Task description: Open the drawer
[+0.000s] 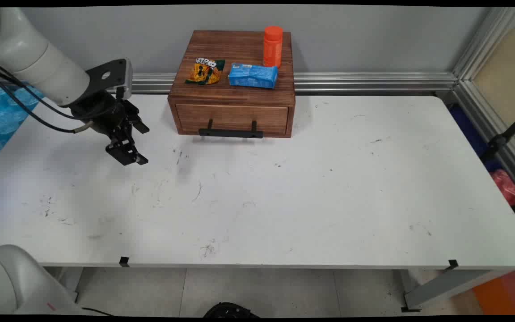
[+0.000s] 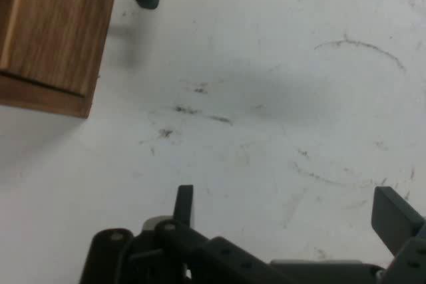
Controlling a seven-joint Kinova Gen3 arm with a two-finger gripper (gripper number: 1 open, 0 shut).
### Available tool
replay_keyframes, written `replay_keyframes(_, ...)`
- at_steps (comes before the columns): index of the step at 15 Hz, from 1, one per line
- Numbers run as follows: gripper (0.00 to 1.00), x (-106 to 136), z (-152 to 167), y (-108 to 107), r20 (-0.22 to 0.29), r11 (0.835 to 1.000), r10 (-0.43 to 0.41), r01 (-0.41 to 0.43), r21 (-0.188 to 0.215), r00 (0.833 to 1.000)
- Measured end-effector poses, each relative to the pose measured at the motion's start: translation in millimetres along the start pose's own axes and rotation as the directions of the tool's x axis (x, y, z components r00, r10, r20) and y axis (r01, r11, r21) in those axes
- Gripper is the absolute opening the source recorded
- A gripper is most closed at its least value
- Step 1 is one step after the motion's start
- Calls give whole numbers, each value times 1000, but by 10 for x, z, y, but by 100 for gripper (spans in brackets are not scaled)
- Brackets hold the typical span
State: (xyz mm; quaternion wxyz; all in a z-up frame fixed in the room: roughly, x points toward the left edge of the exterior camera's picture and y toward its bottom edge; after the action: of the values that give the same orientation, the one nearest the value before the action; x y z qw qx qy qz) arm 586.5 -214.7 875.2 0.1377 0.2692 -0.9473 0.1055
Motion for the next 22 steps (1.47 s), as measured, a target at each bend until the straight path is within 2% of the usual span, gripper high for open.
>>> replay_keyframes(8, 100, 119, -24, -58, 14, 1000, 7, -8, 14, 1000)
replay_keyframes(14, 100, 381, -77, -65, 8, 999, 6, -7, 40, 1000)
replay_keyframes(18, 100, 644, -66, -80, -19, 998, 9, -8, 61, 1000)
replay_keyframes(22, 100, 950, 72, -126, -75, 997, 15, -9, 80, 997)
